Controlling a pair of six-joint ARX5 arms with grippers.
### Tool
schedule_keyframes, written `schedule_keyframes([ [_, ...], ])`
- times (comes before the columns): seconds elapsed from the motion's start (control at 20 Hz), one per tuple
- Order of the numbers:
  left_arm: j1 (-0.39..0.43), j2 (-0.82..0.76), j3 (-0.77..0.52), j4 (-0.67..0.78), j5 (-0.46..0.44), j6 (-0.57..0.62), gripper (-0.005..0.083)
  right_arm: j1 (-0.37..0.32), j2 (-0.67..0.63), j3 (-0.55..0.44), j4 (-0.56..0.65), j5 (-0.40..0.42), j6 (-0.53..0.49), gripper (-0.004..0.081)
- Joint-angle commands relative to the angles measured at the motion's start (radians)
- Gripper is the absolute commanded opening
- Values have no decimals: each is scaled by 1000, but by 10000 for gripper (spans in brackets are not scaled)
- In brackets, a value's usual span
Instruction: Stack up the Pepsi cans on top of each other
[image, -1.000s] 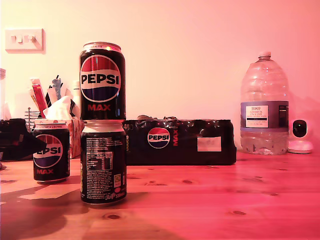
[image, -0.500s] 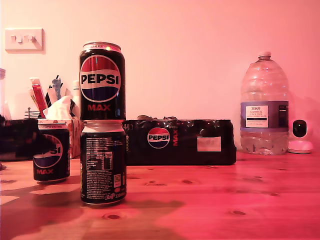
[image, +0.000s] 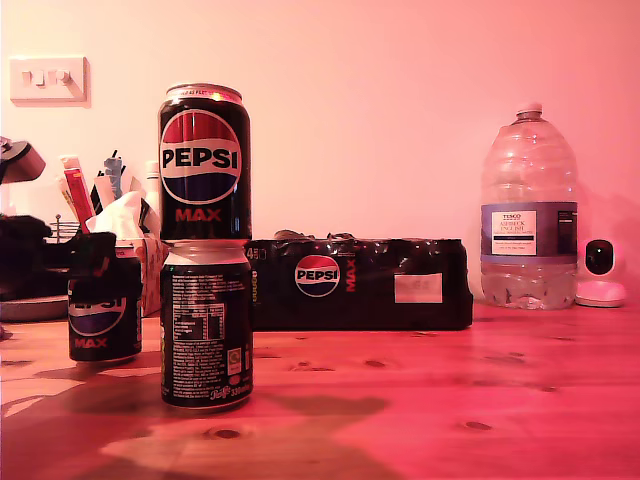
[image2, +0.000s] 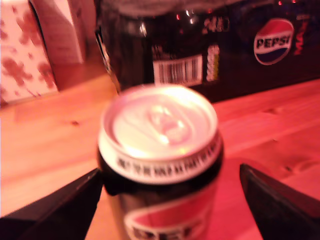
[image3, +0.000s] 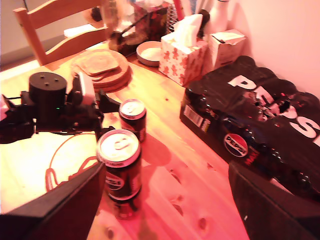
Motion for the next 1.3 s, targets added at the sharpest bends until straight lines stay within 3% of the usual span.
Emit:
schedule_keyframes([
  [0.0,-2,22,6,9,-5,15,783,-4,6,12,4,0,-15,705],
  [0.4,-2,134,60,84,-1,16,783,-4,6,12,0,0,-24,705],
  [0.6,-2,136,60,90,-1,16,783,-4,6,12,-81,0,-22,695],
  [0.7,-2,136,60,90,0,16,783,-4,6,12,-122,-1,6,578],
  [0.85,-2,136,60,91,-1,16,783,-4,6,12,-146,-1,8,229],
  [1.0,-2,136,60,91,0,16,783,-13,9,11,-134,0,10,-8],
  [1.25,-2,136,60,92,-1,16,783,-96,8,-113,18,-5,-5,-13],
])
